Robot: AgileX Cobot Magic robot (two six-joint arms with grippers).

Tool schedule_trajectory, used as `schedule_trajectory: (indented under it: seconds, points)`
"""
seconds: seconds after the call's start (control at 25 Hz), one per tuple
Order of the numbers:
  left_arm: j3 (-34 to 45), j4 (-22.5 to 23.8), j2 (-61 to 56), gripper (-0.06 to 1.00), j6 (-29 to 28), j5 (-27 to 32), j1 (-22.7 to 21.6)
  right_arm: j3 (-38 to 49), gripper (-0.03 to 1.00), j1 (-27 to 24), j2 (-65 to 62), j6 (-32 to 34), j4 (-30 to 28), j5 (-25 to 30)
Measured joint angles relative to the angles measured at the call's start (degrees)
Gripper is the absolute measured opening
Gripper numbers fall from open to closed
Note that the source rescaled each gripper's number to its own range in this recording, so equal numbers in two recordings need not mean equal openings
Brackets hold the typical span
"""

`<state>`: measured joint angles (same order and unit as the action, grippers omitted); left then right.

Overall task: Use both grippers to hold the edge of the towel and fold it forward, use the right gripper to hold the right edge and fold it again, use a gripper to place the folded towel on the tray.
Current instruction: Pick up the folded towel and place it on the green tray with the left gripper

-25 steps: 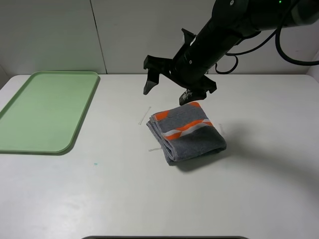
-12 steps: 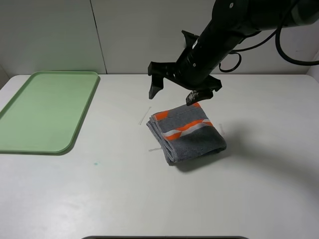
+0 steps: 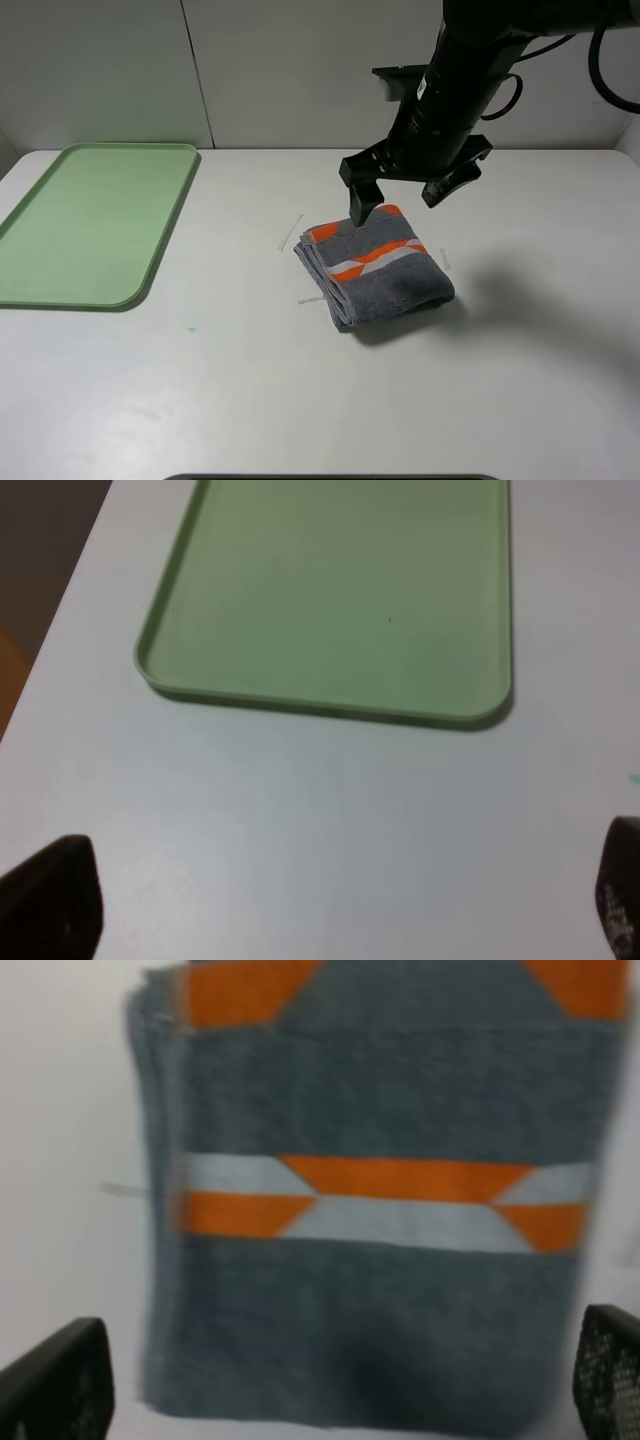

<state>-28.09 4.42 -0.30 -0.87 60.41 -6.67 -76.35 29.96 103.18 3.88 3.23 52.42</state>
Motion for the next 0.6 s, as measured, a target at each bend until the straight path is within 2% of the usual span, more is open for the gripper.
schedule_trajectory:
  seconds: [0.16,0.44,0.6]
  points:
    - [0.0,0.0,0.0,1.0,0.0,0.0,0.0,0.0,1.0,0.0,-0.84,-0.05,-3.82,3.23]
    - [0.0,0.0,0.0,1.0,0.0,0.0,0.0,0.0,1.0,0.0,-3.42,-0.05,-5.21,6.59]
    - [0.0,0.0,0.0,1.0,0.0,0.0,0.0,0.0,1.0,0.0,-5.06,-1.28,-5.33,11.7]
